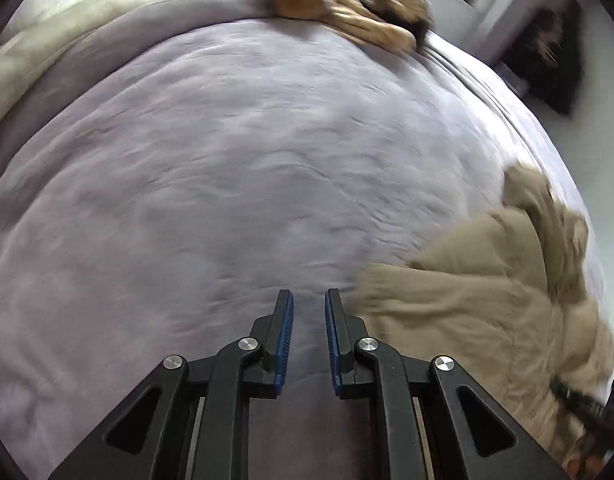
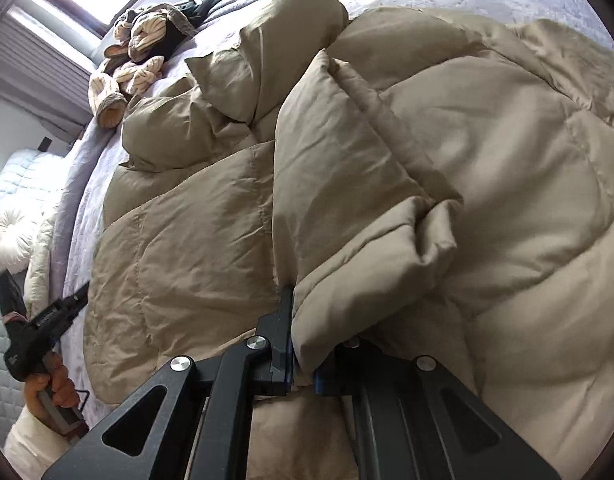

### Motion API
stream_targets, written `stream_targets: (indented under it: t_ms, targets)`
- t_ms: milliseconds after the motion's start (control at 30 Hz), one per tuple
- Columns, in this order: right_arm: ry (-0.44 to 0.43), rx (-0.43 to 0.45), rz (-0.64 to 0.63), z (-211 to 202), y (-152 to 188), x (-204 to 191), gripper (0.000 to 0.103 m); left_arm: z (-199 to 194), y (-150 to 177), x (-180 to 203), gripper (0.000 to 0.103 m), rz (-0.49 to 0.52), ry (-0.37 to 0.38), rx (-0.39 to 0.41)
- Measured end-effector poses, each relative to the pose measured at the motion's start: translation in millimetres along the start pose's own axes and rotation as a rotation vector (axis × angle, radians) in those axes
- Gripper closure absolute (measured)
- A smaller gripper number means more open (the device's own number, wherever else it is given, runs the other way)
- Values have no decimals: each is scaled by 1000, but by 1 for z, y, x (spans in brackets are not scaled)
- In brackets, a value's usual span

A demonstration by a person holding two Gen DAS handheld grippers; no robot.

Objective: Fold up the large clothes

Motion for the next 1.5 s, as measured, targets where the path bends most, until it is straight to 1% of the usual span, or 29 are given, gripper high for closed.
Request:
stream_targets:
  t_ms: [33,100,167,200,233,333,367,400,433,467,500,567,600,667,733,800,833,867,933,1033,1067,1100,1200,1233,1267,1333,1400,1467,1500]
  targets:
    - [-9,-3,4,-2,0,1,95,-8,-1,-3,85,-14,-6,16]
    - [-18,-29,-1,-7,-3,-1,84,-29,-2,-1,85,7,-8,54]
    - [-23,-48,-14,-22,-2,0,54,-49,4,5,85,49,11,72]
    - [-20,-39,-21,-32,0,2,50,-58,8,11,85,79,17,75]
    - [0,-19,-28,-46,-1,5,48,-66,13,20,85,114,24,80]
    - [66,45,-8,-80,-1,20,48,-81,34,43,85,187,58,78]
    - [79,77,-1,-93,-2,24,50,-84,39,46,85,198,71,69]
    - [77,91,-9,-97,-5,21,57,-80,48,55,85,210,80,52]
    - [67,107,-44,-103,-7,16,75,-76,55,60,85,218,79,39]
    - [65,106,-92,-104,-8,9,80,-69,64,66,85,227,66,23]
    - [63,99,-140,-101,-9,1,80,-59,71,71,85,232,46,4]
    - [65,66,-223,-86,-10,-13,83,-44,81,69,85,236,-3,-3]
    - [78,56,-253,-79,-11,-16,83,-38,84,70,85,235,-25,-3]
    - [97,50,-297,-66,-19,-16,83,-31,86,67,85,210,-34,-4]
    - [140,47,-332,-50,-33,-7,83,-24,88,65,85,176,-44,-3]
    - [174,30,-316,-32,-42,11,84,-16,91,61,85,162,-50,-2]
    - [180,13,-288,-24,-46,23,88,-12,92,60,85,159,-54,-3]
    - [166,10,-249,-15,-49,36,88,-9,93,59,85,157,-56,-3]
    - [142,22,-232,-11,-51,42,88,-6,94,60,85,159,-69,-4]
    - [172,33,-276,-16,-49,39,88,-8,90,59,85,157,-85,-11]
    - [172,27,-281,-19,-48,38,84,-12,89,59,85,155,-93,-16]
    - [173,24,-285,-24,-47,38,83,-17,88,58,85,151,-97,-18]
    - [221,30,-320,-45,-40,40,81,-33,87,59,85,159,-107,-8]
    - [233,35,-331,-56,-37,43,79,-38,88,60,85,166,-109,-6]
    - [238,39,-336,-64,-32,44,75,-45,89,62,85,176,-111,-4]
    - [245,33,-331,-78,-23,48,70,-53,92,67,85,199,-117,-5]
    - [245,18,-324,-86,-15,51,69,-59,100,74,85,223,-132,-15]
    - [259,0,-312,-95,-5,61,69,-65,107,81,85,233,-128,-24]
    - [252,-2,-304,-98,-2,62,69,-69,112,87,85,234,-122,-30]
Point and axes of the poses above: each gripper's, at about its wrist camera, not at the fingertips, and z roughly the way its jaws point, x to its right, y to its underside, the point moved 8 cm from there along z, roughly the way its jaws point, and after that the axes turned 5 degrees about -y, right-handed, at the moved point
